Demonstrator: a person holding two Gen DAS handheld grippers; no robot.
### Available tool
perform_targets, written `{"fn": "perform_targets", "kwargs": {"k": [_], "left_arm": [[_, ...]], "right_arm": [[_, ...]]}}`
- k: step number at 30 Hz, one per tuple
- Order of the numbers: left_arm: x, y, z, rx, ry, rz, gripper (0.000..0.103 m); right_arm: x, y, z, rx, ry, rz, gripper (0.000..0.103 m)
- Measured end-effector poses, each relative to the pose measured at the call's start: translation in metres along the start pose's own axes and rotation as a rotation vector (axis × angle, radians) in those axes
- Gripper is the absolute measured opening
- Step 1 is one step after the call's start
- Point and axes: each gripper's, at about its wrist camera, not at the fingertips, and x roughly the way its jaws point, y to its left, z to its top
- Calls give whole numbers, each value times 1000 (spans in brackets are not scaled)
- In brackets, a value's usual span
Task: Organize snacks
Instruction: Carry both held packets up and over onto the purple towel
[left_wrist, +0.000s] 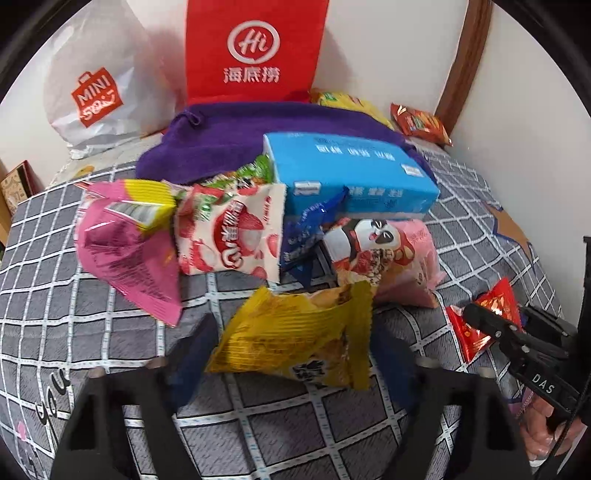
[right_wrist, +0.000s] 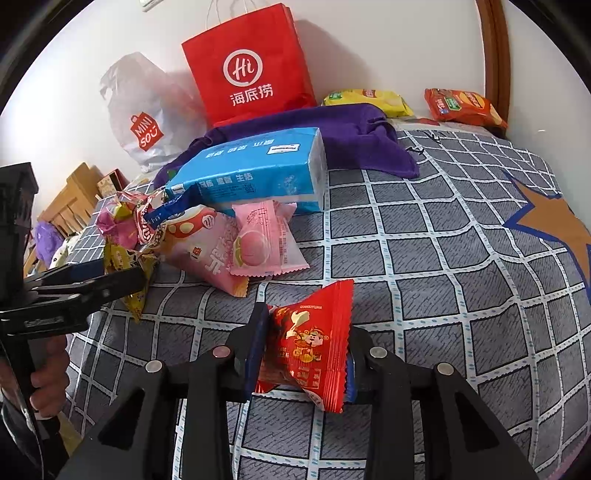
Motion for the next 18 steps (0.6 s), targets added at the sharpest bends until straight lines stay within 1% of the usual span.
{"fn": "perform_targets", "kwargs": {"k": [1, 4, 5, 8, 13, 18], "left_arm": [[2, -2, 0, 4, 13, 1, 58], [0, -2, -2, 8, 11, -5, 54], [-2, -1, -2, 6, 7, -7, 53], [-9, 3, -3, -6, 1, -15, 51], [-26, 6, -2, 1, -16, -1, 50], [-44, 8, 4, -9, -46, 4, 50]], "right_arm": [[-1, -1, 1, -2, 2, -1, 33], [-5, -2, 1, -2, 5, -5, 29], [-7, -3, 1, 0, 4, -5, 27], [-12, -7, 1, 21, -3, -4, 25], [-16, -7, 1, 36, 7, -14, 24], [-19, 3, 2, -4, 27, -27, 24]]}}
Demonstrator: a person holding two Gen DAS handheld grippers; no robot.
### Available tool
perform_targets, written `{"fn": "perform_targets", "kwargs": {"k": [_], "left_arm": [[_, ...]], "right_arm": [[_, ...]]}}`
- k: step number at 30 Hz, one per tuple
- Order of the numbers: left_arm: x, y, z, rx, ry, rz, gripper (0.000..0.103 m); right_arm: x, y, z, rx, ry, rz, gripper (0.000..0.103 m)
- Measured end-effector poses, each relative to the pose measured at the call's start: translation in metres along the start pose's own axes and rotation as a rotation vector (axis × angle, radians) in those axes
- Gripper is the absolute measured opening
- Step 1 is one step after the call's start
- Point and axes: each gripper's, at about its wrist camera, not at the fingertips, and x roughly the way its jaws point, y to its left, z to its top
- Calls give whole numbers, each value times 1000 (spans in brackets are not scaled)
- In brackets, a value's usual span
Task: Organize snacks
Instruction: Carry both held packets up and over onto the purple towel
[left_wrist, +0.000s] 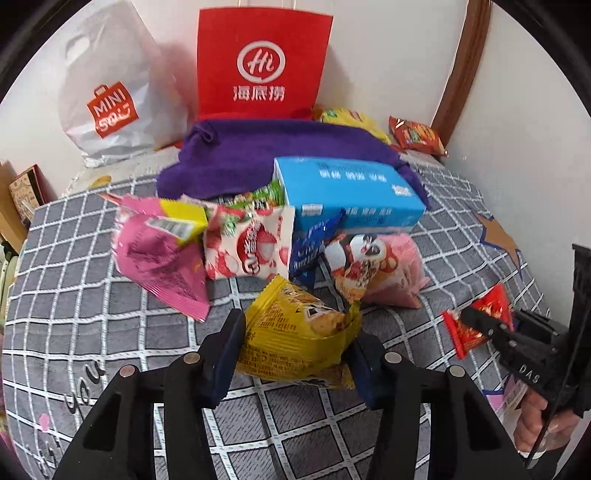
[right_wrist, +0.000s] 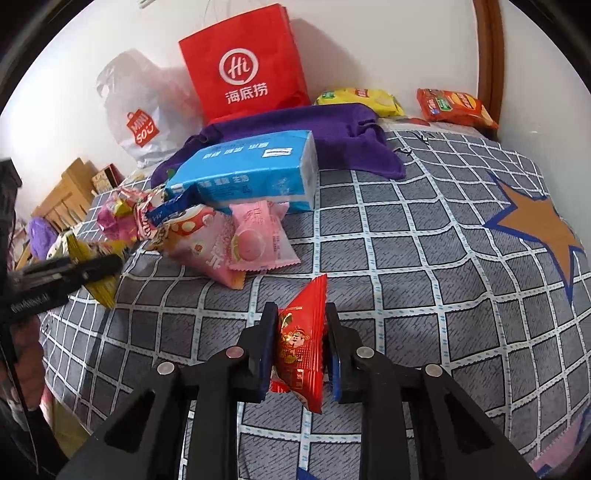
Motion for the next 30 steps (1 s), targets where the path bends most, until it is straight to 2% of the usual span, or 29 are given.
{"fn": "perform_targets", "kwargs": {"k": [7, 12, 19, 26, 30], "left_arm": [[-19, -5, 13, 2, -31, -14, 50], [-26, -11, 29, -3, -37, -59, 50], [-34, -23, 61, 38, -77, -66, 50], [-33, -18, 99, 29, -78, -74, 50], [-33, -16, 122, 46, -94, -54, 50]], "right_arm": [[-21, 8, 15, 3, -36, -3, 24], [-35, 21, 34, -18, -77, -33, 24], [-42, 26, 73, -8, -129, -50, 24], [-34, 25, 120, -12, -141, -57, 24], [-30, 28, 148, -38, -157, -63, 24]]}}
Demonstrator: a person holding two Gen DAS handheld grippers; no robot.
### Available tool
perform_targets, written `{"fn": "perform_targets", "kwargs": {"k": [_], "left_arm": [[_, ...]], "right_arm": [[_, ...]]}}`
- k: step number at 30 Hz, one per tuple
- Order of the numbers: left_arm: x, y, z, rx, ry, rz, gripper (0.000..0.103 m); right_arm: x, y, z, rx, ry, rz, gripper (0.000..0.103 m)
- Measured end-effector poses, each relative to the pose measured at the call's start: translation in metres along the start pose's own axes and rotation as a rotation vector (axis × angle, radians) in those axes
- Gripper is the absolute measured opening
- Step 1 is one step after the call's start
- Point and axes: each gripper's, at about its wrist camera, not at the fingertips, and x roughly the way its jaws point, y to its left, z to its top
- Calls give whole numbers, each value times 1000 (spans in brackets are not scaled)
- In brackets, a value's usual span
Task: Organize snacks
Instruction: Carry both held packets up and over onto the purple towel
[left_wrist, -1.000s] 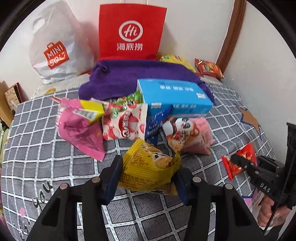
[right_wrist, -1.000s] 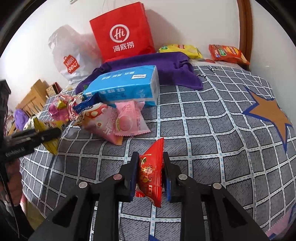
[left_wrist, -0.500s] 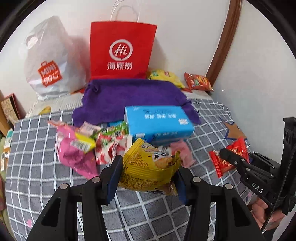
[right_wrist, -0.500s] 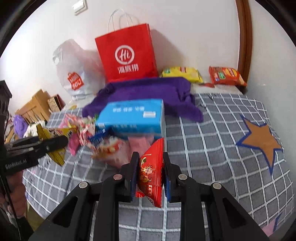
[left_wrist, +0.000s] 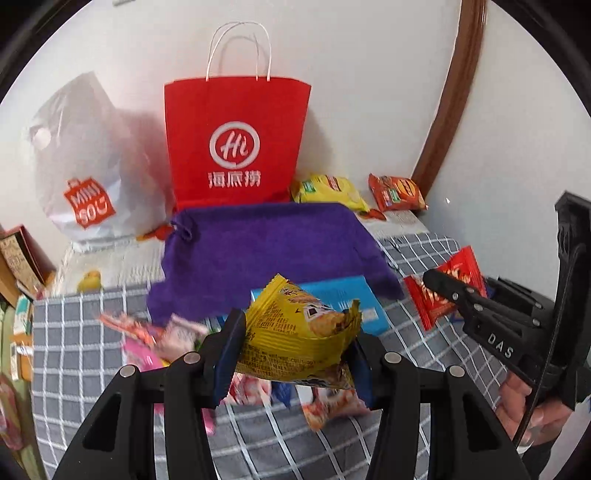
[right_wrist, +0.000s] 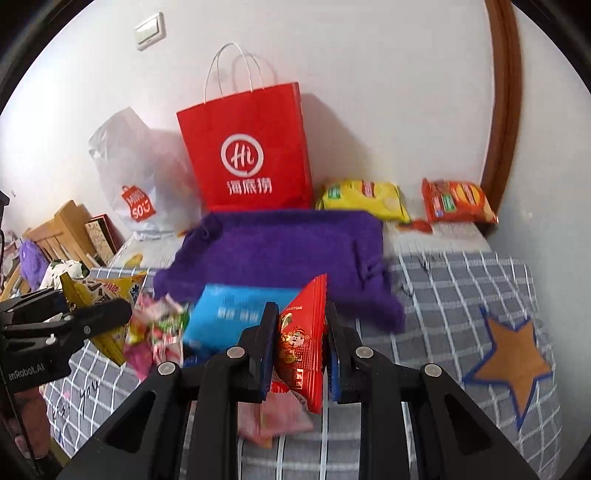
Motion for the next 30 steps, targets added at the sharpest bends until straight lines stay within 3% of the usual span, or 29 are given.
{"fn": "perform_targets", "kwargs": {"k": [10, 21, 30], "left_arm": [[23, 23, 53, -16, -15, 47, 50], [65, 45, 98, -40, -7, 60, 50], [100, 68, 117, -62, 2, 81, 50]], "right_arm": [[36, 3, 73, -54, -39, 11, 24], [83, 2, 112, -83, -27, 41, 24], [117, -5, 135, -75, -21, 61, 24]]}}
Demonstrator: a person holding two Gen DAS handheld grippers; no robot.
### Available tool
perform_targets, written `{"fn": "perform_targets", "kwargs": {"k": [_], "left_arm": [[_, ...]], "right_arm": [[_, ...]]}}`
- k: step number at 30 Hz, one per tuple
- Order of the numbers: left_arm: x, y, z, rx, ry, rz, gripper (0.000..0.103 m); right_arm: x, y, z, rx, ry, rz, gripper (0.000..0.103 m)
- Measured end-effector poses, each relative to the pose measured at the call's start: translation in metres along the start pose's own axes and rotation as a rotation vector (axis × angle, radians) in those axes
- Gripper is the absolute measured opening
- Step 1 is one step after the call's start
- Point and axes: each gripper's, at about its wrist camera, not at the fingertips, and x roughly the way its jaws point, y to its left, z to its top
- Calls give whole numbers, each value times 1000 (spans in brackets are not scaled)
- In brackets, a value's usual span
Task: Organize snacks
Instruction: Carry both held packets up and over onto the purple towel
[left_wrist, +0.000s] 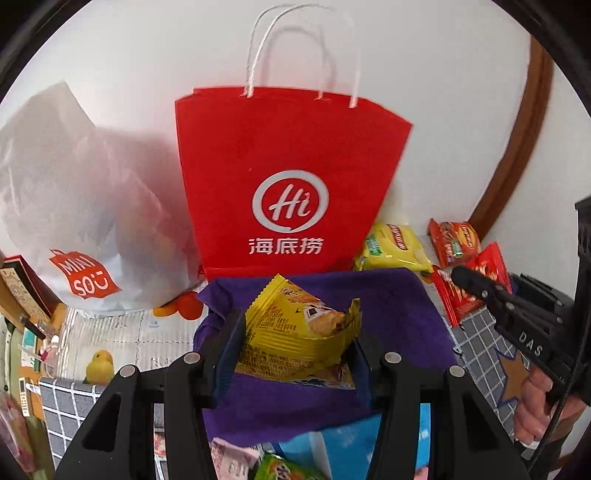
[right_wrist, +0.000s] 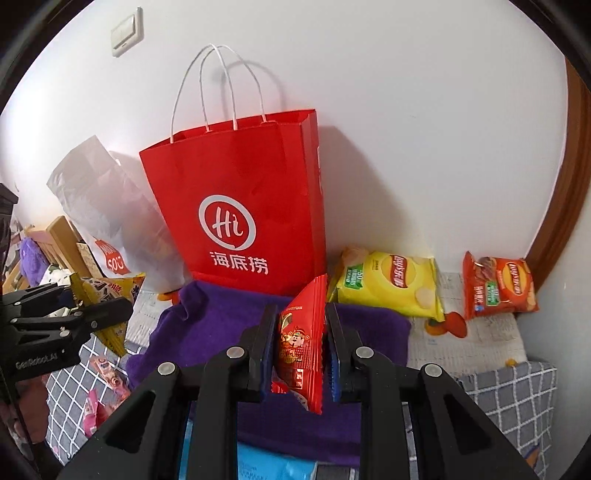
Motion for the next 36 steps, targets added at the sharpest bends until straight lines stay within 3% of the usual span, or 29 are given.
{"fn": "perform_targets", "kwargs": {"k": [6, 13, 20, 36], "left_arm": [[39, 15, -1, -38, 56, -15, 50], [77, 27, -11, -53, 126, -12, 50], [96, 25, -16, -35, 160, -15, 50], [118, 17, -23, -32, 220, -40, 50]], "right_arm": [[49, -7, -16, 2, 109, 7, 24], [76, -20, -31, -1, 168, 7, 24], [107, -24, -45, 11, 243, 8, 24], [132, -13, -60, -5, 318, 43, 25]]}}
